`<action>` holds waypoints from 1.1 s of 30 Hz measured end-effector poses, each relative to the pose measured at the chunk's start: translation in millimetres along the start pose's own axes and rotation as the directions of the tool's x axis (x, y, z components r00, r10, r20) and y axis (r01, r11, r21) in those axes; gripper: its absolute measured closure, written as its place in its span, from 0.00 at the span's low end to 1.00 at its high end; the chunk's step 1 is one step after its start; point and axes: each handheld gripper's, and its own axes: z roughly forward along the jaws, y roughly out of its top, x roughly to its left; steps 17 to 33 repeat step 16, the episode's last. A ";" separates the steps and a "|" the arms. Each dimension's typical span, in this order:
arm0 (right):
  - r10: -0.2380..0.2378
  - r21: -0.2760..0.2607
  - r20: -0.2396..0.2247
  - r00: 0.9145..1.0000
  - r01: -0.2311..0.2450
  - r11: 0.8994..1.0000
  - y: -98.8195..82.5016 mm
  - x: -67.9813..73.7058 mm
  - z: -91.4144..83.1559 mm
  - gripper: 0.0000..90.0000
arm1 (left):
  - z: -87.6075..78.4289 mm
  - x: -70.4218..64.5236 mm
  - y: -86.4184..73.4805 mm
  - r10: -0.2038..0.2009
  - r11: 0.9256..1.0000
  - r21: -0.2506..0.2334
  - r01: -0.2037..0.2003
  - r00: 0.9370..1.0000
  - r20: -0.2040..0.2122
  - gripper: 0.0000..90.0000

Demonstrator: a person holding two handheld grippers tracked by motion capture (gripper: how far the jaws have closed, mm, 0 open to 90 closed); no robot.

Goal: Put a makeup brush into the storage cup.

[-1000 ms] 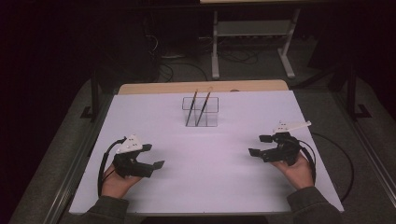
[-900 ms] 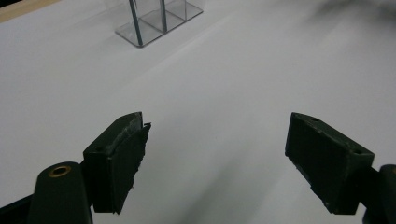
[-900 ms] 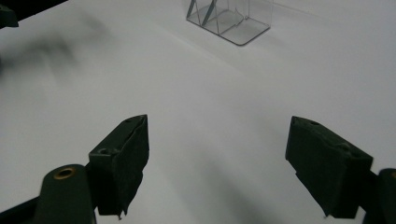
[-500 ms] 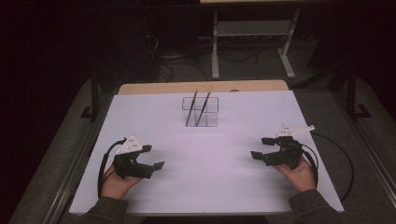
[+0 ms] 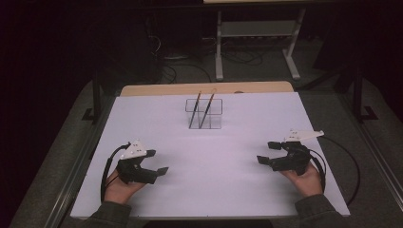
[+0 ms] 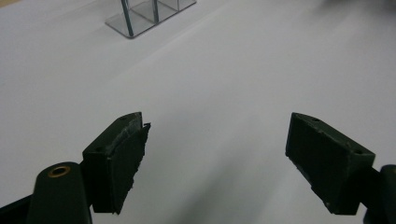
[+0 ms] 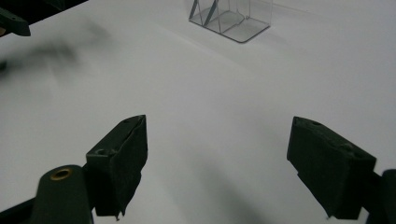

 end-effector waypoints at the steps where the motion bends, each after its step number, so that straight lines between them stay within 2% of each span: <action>1: 0.000 -0.002 0.000 1.000 0.000 1.000 -0.2 0.3 -0.4 0.21 | 0.0 -0.2 -0.2 -0.001 1.000 0.000 0.001 1.000 0.001 0.21; 4: -0.002 -0.003 0.002 1.000 0.002 1.000 -1.3 1.8 -1.6 0.21 | 0.5 -0.2 -1.1 0.009 1.000 -0.001 -0.009 1.000 0.002 0.21; 7: -0.008 -0.008 -0.003 1.000 0.008 1.000 -2.8 2.6 -1.8 0.21 | 1.4 -1.3 -2.2 -0.001 1.000 0.000 0.001 1.000 0.004 0.21; 14: -0.015 -0.013 -0.010 1.000 0.015 1.000 -3.4 2.9 -2.2 0.21 | 2.3 1.2 -5.1 0.003 1.000 0.003 -0.003 1.000 0.007 0.21; 15: -0.016 -0.012 -0.013 1.000 0.016 1.000 -3.3 2.9 -2.0 0.21 | 2.8 1.2 -5.9 -0.007 1.000 0.008 0.007 1.000 0.008 0.21; 33: -0.018 -0.012 -0.016 1.000 0.018 1.000 -3.3 2.7 -1.4 0.21 | 3.1 1.5 -6.2 -0.008 1.000 0.009 0.008 1.000 0.010 0.21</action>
